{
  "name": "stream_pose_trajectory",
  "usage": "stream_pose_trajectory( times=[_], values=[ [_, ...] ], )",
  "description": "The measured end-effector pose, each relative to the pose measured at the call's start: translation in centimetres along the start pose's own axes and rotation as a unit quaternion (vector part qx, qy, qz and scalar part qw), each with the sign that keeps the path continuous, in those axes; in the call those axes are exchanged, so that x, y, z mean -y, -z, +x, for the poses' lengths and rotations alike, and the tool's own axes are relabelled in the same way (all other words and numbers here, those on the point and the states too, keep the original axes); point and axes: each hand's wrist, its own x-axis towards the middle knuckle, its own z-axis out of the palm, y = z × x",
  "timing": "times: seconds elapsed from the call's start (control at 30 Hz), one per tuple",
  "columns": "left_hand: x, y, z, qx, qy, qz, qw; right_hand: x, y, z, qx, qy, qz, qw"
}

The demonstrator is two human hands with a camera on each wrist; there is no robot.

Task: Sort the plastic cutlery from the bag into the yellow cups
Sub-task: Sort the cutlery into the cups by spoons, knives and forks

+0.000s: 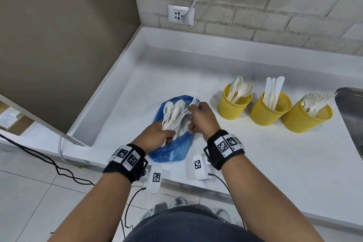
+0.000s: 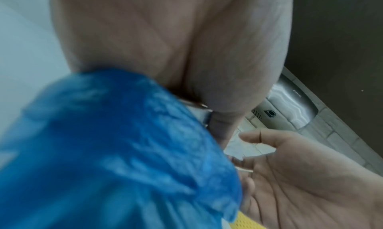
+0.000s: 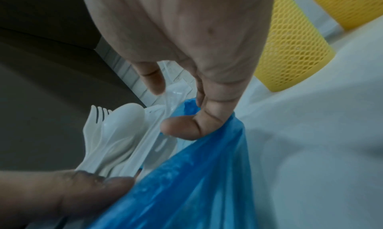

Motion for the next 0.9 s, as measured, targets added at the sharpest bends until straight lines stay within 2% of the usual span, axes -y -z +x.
stream_pose_trajectory(
  times=[0.13,0.27,0.37,0.47,0.63,0.8,0.9],
  values=[
    [0.2,-0.1,0.3,0.015,-0.022,-0.013,1.000,1.1,0.0,-0.2,0.035,0.044,0.067,0.996],
    [0.2,-0.4,0.3,0.016,-0.037,-0.005,0.999,1.6,0.1,-0.4,0.051,0.045,0.098,0.993],
    [0.5,-0.8,0.4,0.009,-0.071,-0.024,0.997,1.5,0.1,-0.4,0.064,0.055,0.069,0.994],
    [0.5,-1.3,0.5,-0.028,-0.084,-0.034,0.995,1.0,-0.3,-0.3,0.078,0.079,0.016,0.994],
    [0.4,-1.6,1.0,-0.047,-0.076,-0.050,0.995,0.9,0.1,0.4,0.014,0.135,-0.097,0.986],
    [0.2,-1.7,1.1,-0.035,-0.082,-0.051,0.995,0.7,0.3,0.8,0.013,0.120,-0.055,0.991],
    [-0.1,-1.8,1.2,-0.022,-0.085,-0.054,0.995,1.5,0.3,-0.1,0.008,0.164,-0.035,0.986]
  ],
)
